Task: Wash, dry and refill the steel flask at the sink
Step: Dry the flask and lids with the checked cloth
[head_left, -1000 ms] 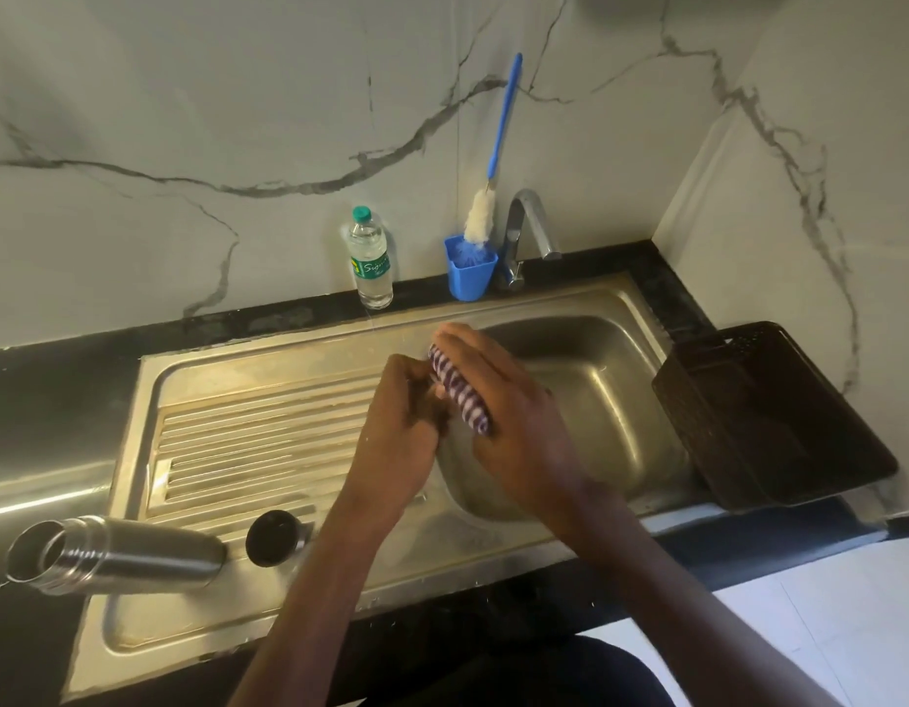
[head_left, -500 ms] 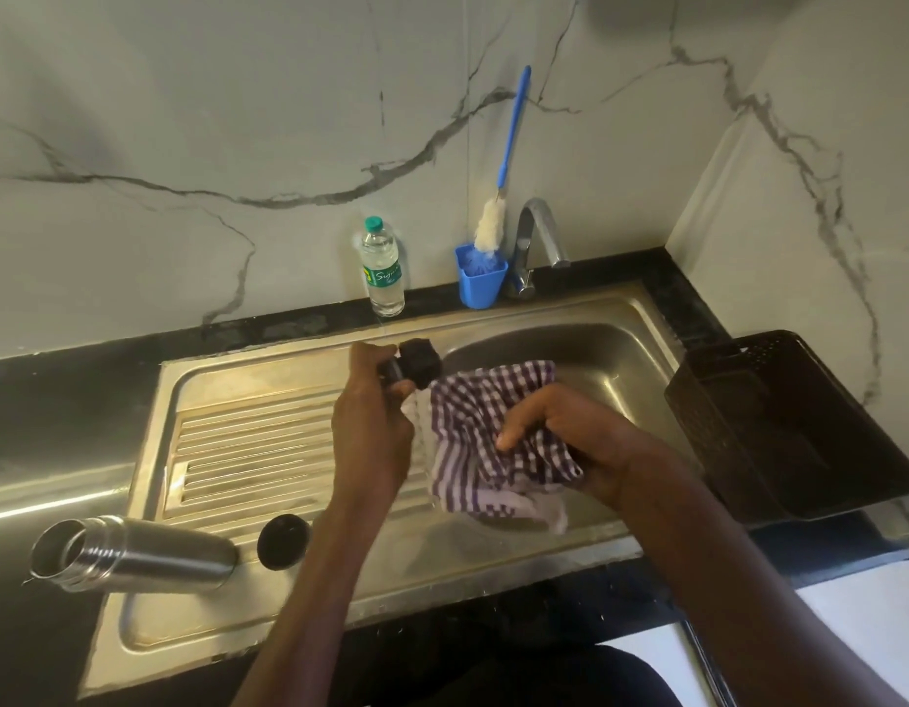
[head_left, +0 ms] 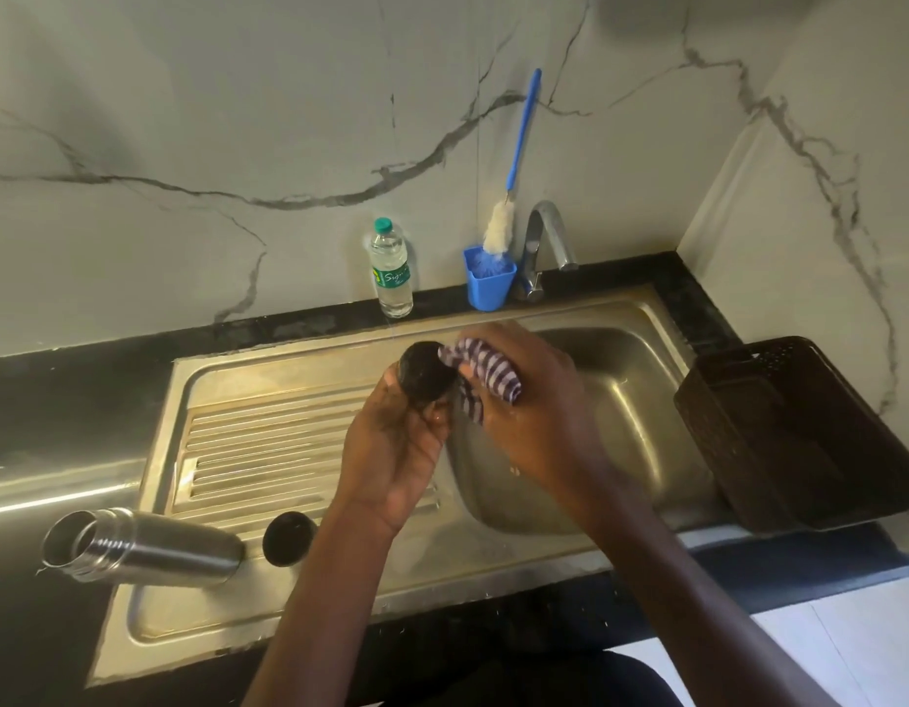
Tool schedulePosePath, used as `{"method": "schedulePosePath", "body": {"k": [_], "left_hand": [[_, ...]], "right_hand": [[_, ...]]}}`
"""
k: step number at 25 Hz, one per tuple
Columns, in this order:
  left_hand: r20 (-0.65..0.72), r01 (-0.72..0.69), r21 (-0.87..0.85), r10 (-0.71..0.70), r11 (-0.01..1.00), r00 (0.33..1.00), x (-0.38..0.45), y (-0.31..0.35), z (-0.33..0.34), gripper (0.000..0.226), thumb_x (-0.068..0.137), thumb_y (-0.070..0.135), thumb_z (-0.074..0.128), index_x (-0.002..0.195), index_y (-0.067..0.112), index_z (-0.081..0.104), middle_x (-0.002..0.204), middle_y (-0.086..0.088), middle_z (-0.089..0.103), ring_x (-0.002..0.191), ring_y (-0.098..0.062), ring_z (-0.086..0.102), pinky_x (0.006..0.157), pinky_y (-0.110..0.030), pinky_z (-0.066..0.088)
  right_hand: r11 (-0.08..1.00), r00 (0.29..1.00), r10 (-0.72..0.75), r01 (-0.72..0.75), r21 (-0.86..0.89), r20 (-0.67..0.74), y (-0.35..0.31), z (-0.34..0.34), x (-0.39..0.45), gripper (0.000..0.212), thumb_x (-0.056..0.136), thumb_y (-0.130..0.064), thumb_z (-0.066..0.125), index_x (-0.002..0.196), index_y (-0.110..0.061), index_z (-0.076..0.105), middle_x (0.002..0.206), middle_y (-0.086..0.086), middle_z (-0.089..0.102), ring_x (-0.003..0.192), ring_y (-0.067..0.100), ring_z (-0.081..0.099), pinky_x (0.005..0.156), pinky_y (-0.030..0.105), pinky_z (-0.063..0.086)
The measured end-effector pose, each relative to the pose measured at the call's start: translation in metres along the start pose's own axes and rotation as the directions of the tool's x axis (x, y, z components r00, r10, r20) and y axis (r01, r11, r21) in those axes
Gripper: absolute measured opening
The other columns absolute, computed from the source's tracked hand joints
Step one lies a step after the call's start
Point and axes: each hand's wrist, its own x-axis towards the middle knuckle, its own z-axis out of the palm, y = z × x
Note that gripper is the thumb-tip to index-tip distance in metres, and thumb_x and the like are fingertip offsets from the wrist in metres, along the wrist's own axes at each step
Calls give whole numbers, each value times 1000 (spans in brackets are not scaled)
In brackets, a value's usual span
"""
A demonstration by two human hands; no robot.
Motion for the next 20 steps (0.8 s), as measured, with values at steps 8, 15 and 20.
{"method": "schedulePosePath", "body": {"k": [8,15,20], "left_hand": [[-143,36,83,-24,996,989,-4,-3,6,24,108,11,43,110,4,65,87,-12,63,59,-12,52,54,-22,48],[-216,5,553,137,833,967,-3,-1,0,36,114,36,40,108,19,71,92,-12,62,63,-10,46,57,-28,37],[-131,-91,710,257,699,957,-7,-3,5,40,113,40,36,123,12,63,103,-7,70,81,-12,60,60,-28,44]], "right_hand": [[993,997,6,2,-116,74,-9,8,-10,47,76,-6,79,118,-23,69,106,-8,68,87,15,67,70,41,60],[968,997,-52,63,-243,53,-6,9,-5,50,79,-8,80,125,-21,66,120,-5,61,99,13,63,80,36,58],[935,993,-67,96,-340,96,-11,17,-25,53,78,-12,80,127,-21,63,119,-2,61,98,17,62,81,42,57]]}}
